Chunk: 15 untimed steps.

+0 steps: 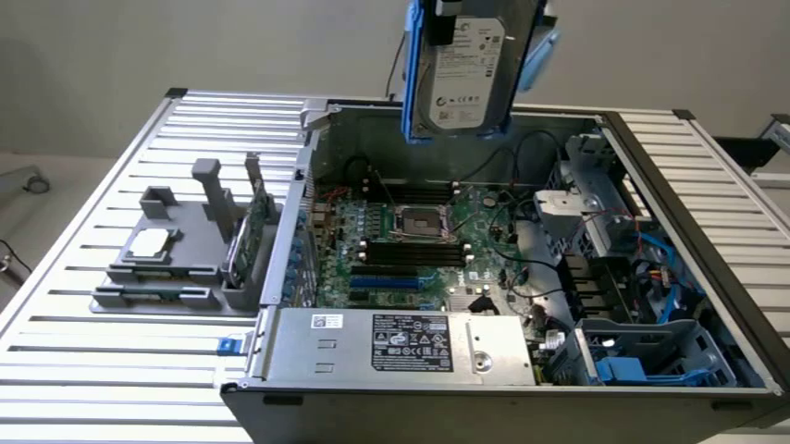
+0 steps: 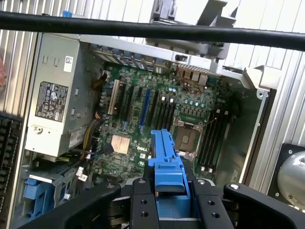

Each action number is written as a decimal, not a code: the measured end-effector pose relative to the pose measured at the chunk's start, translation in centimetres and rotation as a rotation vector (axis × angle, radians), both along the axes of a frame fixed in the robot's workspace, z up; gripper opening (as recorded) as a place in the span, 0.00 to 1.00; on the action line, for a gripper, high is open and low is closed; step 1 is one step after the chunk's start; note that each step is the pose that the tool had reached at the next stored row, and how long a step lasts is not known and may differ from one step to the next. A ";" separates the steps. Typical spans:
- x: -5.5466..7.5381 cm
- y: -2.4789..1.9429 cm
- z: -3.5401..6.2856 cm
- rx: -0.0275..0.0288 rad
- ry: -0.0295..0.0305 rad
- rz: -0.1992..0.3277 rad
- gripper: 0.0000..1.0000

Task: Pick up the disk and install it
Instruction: 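Pick up the disk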

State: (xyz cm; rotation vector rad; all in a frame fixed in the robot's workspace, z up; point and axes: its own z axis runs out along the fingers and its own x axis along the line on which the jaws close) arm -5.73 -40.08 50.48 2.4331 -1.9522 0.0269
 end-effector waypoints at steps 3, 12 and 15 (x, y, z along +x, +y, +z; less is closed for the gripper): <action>0.5 -0.74 0.00 0.0023 -0.0007 0.000 0.33; 2.6 -2.93 0.00 0.0088 -0.0020 0.000 0.33; 3.3 -3.67 0.00 0.0111 -0.0022 0.000 0.33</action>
